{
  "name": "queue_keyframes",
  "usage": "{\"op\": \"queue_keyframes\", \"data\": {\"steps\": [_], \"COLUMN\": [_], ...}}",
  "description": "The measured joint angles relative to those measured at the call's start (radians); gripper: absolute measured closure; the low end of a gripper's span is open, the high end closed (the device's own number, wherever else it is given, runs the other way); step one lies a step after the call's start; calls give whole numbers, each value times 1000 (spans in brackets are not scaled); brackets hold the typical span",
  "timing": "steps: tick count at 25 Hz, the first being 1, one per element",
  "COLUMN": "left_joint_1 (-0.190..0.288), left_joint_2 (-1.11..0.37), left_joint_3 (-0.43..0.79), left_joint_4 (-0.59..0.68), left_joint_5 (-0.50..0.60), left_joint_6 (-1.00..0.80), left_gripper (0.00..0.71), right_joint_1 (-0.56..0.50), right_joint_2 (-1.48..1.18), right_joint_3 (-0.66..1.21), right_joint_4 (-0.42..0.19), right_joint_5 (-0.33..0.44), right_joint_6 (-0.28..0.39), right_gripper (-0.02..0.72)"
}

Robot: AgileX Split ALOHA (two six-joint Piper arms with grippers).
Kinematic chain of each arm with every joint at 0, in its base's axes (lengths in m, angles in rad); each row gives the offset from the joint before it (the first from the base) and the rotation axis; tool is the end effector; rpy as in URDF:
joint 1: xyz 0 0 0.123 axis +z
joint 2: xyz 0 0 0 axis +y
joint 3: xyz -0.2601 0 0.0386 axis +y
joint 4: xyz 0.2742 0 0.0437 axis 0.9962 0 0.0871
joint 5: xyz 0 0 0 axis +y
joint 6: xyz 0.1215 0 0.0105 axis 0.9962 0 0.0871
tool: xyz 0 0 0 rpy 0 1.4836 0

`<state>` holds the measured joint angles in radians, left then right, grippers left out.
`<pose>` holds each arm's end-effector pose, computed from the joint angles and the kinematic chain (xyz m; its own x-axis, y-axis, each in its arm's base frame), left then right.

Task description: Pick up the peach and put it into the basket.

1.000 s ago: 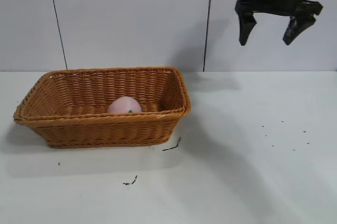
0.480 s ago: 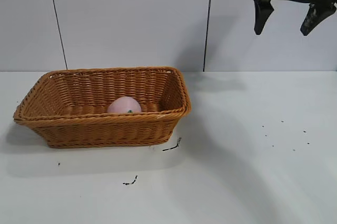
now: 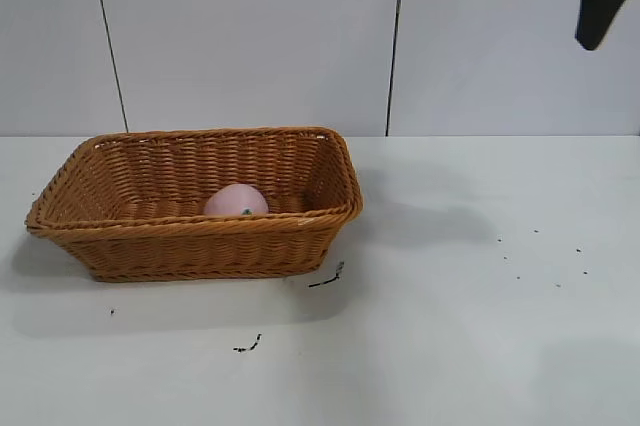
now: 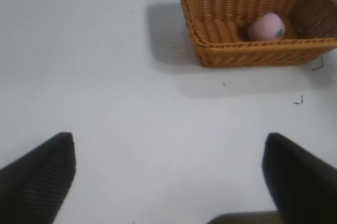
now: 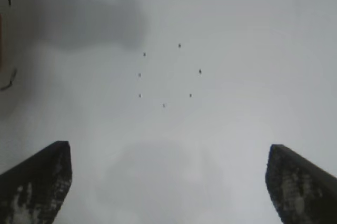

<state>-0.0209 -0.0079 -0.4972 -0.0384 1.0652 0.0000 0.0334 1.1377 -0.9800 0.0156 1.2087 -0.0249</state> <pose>0.0668 -0.0055 0.2749 -0.4560 -0.0091 -0.8900 0.0423 0.9986 -0.0319 0.2383 0.0097 0.2586 -0.9563 -0.0513 -0.2877 -0.0561 0.9984 0.0084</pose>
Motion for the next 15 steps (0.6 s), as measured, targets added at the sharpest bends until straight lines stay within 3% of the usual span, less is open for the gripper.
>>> {"op": "queue_keyframes", "data": {"steps": [7,15], "left_joint_1": [0,0], "left_joint_2": [0,0], "left_joint_3": [0,0], "left_joint_4": [0,0], "left_joint_5": [0,0], "left_joint_6": [0,0], "left_gripper": [17,17], "right_joint_1": [0,0], "right_joint_2": [-482,-950], "right_joint_3": [356,483], "right_joint_4": [0,2], "right_joint_5": [-138,-178], "right_joint_6": [0,0], "right_gripper": [8,8]}}
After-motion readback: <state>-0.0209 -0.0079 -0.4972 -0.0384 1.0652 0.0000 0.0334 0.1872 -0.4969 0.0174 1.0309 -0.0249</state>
